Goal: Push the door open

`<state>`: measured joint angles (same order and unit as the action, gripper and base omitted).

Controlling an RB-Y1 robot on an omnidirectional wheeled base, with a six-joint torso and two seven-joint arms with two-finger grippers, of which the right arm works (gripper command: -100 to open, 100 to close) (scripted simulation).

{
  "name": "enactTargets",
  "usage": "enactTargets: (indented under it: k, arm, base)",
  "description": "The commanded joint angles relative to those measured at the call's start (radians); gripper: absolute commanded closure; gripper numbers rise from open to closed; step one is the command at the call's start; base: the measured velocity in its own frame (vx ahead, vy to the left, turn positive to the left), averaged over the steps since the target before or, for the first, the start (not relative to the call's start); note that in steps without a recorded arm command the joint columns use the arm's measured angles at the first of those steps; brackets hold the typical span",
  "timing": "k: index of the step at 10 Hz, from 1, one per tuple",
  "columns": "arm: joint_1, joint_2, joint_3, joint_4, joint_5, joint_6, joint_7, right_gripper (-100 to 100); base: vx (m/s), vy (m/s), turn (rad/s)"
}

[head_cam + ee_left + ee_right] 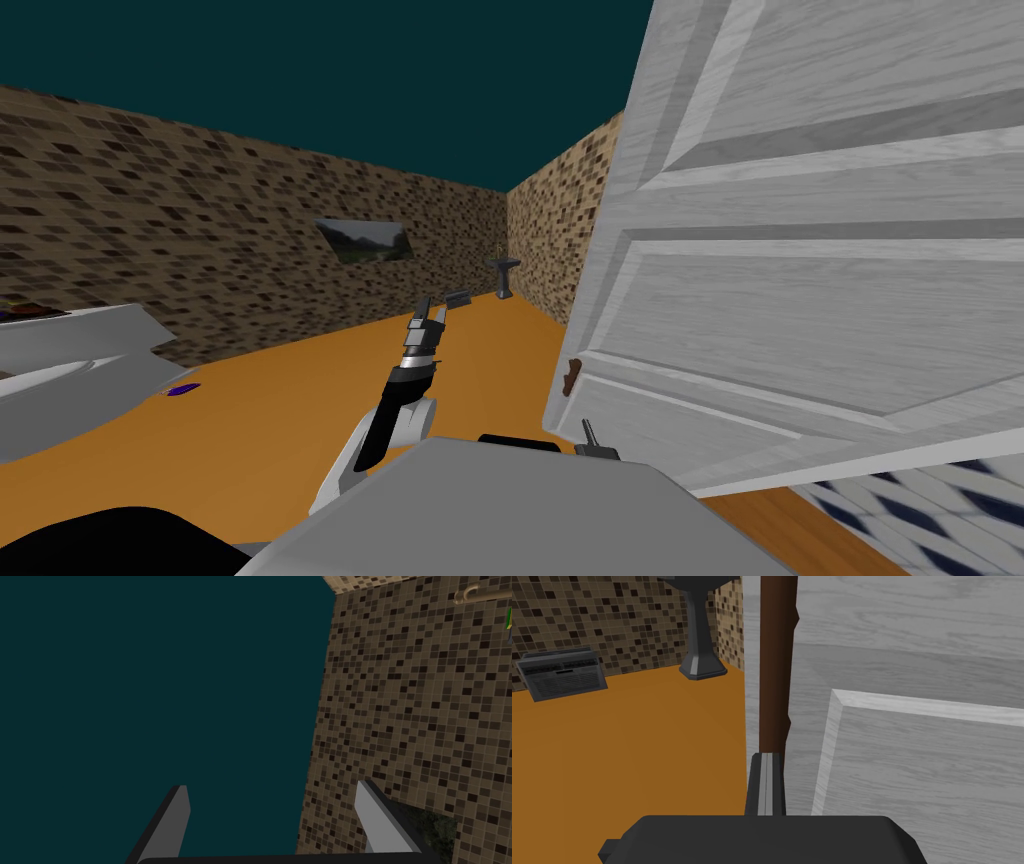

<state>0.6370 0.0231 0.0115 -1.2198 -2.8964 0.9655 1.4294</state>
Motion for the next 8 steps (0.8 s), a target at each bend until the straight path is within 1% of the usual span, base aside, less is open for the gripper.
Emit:
enactTargets:
  k: [1, 2, 3, 4, 5, 6, 7, 8]
  arm:
    - [0.000, 0.000, 0.000, 0.000, 0.000, 0.000, 0.000, 100]
    - [0.006, -0.028, -0.001, 0.001, -0.025, 0.004, 0.010, -100]
    - [0.012, -0.041, -0.002, 0.001, -0.049, 0.007, 0.020, -100]
    - [0.019, -0.046, -0.003, 0.002, -0.077, 0.011, 0.031, -100]
    - [0.022, -0.044, -0.003, 0.002, -0.091, 0.013, 0.037, -100]
    - [0.029, -0.032, -0.004, 0.003, -0.118, 0.017, 0.048, -100]
    - [0.032, -0.023, -0.005, 0.003, -0.131, 0.019, 0.053, -100]
    - [0.037, 0.000, -0.006, 0.004, -0.152, 0.022, 0.062, -100]
  base:
    - [0.000, 0.000, 0.000]
    - [0.003, 0.038, -0.032]
    - [0.007, 0.081, -0.060]
    - [0.023, 0.108, -0.062]
    - [0.025, 0.111, -0.035]
    - [0.016, 0.093, -0.055]
    - [0.005, 0.083, -0.034]
    - [0.005, 0.082, -0.033]
